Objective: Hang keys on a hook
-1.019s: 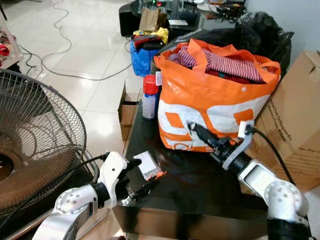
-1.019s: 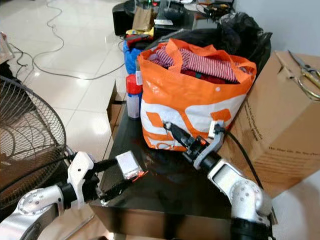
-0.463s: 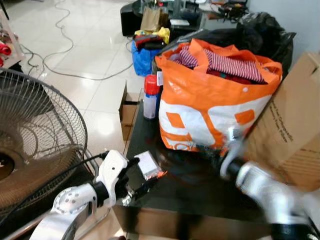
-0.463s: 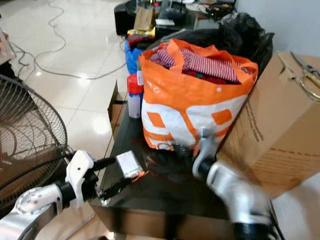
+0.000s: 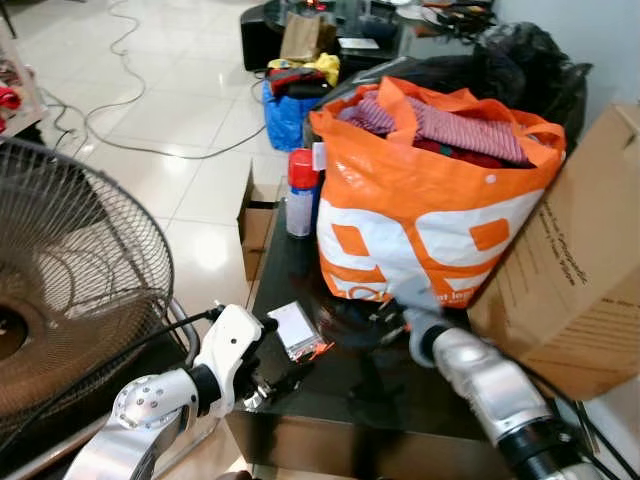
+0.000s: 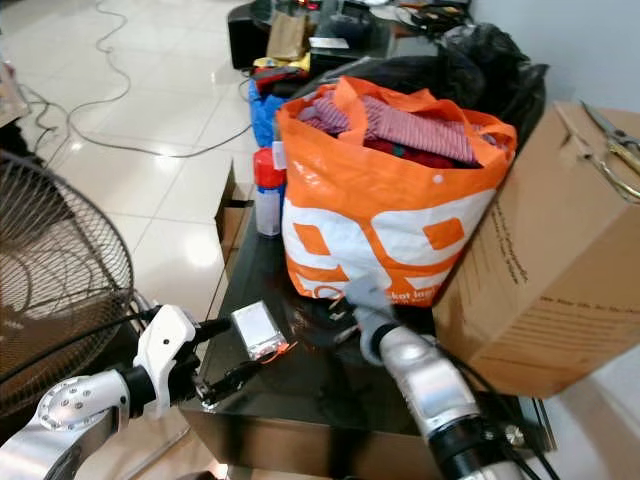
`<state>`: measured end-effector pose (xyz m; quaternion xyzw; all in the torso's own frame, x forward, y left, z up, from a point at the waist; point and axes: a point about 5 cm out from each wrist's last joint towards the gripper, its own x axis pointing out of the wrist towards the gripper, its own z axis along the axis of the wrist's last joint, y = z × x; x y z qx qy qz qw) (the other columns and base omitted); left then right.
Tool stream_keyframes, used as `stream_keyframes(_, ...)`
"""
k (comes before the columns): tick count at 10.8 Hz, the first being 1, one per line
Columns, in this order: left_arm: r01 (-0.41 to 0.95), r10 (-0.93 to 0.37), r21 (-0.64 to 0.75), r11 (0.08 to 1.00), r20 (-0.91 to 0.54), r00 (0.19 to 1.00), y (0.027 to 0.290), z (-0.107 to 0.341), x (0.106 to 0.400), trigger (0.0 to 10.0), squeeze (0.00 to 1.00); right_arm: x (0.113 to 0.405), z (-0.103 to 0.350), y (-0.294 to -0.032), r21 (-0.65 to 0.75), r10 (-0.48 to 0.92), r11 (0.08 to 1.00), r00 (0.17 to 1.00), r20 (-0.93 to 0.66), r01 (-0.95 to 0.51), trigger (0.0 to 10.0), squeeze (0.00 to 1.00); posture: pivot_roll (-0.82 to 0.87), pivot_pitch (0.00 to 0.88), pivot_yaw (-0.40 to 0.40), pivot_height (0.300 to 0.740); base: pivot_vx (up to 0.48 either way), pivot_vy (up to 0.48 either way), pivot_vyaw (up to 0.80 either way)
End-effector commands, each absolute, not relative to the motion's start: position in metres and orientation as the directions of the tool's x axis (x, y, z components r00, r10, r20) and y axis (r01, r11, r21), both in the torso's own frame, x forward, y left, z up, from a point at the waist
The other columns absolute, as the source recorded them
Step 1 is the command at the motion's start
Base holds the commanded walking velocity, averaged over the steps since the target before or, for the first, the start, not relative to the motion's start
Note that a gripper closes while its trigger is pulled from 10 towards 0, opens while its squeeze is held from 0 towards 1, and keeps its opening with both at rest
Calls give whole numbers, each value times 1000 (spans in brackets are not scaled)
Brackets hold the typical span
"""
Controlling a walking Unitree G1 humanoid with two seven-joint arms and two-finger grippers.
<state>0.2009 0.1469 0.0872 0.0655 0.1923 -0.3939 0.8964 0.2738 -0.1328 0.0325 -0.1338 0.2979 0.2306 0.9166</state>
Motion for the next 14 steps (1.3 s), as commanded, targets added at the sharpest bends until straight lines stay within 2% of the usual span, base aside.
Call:
stream_keyframes(1, 728, -672, -25, 685, -406, 619, 148, 85, 200, 10000, 1000, 277, 34, -137, -145, 327, 851, 725, -606, -505, 3569, 0, 34, 0, -71, 740, 0, 0, 0)
stream_keyframes(2, 725, -670, -26, 688, -408, 620, 148, 84, 199, 10000, 1000, 276, 32, -141, -177, 315, 839, 724, -614, -515, 10000, 0, 29, 0, -72, 740, 0, 0, 0)
stream_keyframes(3, 724, -668, -28, 690, -411, 620, 149, 81, 198, 10000, 1000, 276, 31, -146, -192, 301, 840, 729, -615, -508, 10000, 0, 24, 0, -70, 740, 0, 0, 0)
stream_keyframes(4, 724, -668, -31, 689, -415, 618, 150, 77, 198, 10000, 1000, 275, 31, -151, -193, 300, 839, 727, -617, -509, 10000, 306, 18, 0, -65, 740, 0, 0, 0)
stream_keyframes(5, 725, -669, -32, 688, -417, 615, 151, 76, 199, 10000, 1000, 273, 30, -153, -192, 300, 837, 723, -622, -512, 10000, 996, 15, 0, -63, 740, 0, 0, 0)
stream_keyframes(6, 727, -670, -33, 686, -419, 613, 151, 74, 199, 10000, 1000, 270, 29, -154, -173, 314, 834, 708, -633, -524, 10000, 1000, 13, 0, -60, 740, 0, 0, 0)
stream_keyframes(10, 731, -673, -32, 682, -420, 609, 152, 69, 200, 10000, 1000, 264, 23, -151, -144, 341, 820, 676, -653, -553, 10000, 1000, 12, 3, -59, 740, 0, 0, 0)
stream_keyframes(12, 736, -677, -31, 676, -419, 605, 151, 69, 201, 10000, 1000, 272, 12, -138, -156, 311, 830, 675, -669, -536, 10000, 1000, 16, 18, -60, 740, 0, 0, 0)
stream_keyframes(13, 739, -680, -29, 673, -418, 602, 151, 69, 202, 10000, 1000, 274, 10, -135, -146, 310, 835, 673, -672, -531, 10000, 792, 21, 26, -63, 740, 0, 0, 0)
stream_keyframes(14, 749, -688, -25, 662, -417, 594, 150, 71, 203, 10000, 1000, 276, 5, -128, -149, 307, 830, 663, -683, -537, 10000, 0, 25, 34, -66, 740, 0, 0, 0)
